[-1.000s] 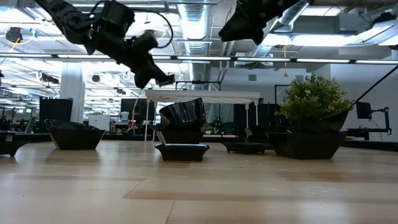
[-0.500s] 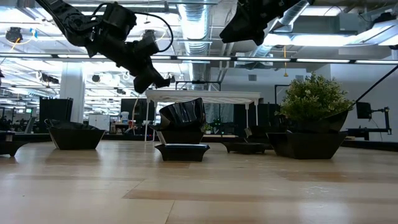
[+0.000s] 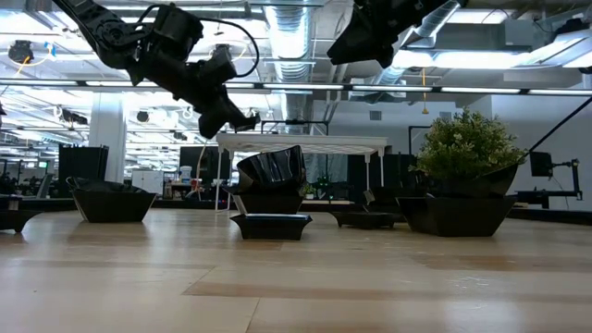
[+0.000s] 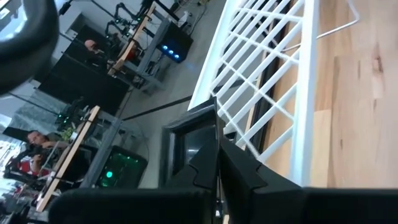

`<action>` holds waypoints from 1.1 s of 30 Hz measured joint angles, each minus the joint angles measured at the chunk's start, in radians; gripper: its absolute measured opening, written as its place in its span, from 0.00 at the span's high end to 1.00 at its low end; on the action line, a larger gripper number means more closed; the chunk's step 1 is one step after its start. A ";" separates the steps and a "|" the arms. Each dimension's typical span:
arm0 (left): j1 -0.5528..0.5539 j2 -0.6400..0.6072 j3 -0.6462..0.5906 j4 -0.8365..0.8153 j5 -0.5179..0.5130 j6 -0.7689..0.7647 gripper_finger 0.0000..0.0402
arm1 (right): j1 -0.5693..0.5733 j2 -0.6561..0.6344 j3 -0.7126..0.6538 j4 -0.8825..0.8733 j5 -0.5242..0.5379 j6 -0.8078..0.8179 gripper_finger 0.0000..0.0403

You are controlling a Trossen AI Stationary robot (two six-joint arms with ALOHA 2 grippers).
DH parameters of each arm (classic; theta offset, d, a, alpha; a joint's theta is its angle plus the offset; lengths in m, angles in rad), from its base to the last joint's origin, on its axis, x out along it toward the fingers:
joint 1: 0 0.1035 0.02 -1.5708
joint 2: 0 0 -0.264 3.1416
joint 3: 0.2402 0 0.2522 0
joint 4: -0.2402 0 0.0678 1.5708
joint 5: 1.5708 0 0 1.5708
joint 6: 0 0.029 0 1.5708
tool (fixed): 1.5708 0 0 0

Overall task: Pick & Place Mini shaped plates
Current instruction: Stack the black square plate on top of the black square plate on the shelf

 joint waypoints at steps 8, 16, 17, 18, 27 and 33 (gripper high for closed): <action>0.000 0.000 0.000 0.000 -0.002 -0.005 0.93 | 0.000 0.000 0.000 0.000 0.000 0.000 0.73; 0.000 0.000 0.000 0.000 -0.002 -0.008 0.90 | 0.000 0.000 0.000 0.000 0.000 0.000 0.73; 0.000 0.000 0.000 0.000 -0.002 -0.008 0.90 | 0.000 0.000 0.000 0.000 0.000 0.000 0.73; 0.000 0.000 0.000 0.000 -0.002 -0.009 0.90 | 0.000 0.000 0.000 0.000 0.000 0.000 0.73; 0.000 0.000 0.000 0.000 -0.002 -0.011 0.90 | 0.000 0.000 0.000 0.000 0.000 0.000 0.73; 0.000 0.000 0.000 0.000 -0.066 -0.011 0.90 | 0.000 0.000 0.000 -0.002 0.000 0.000 0.73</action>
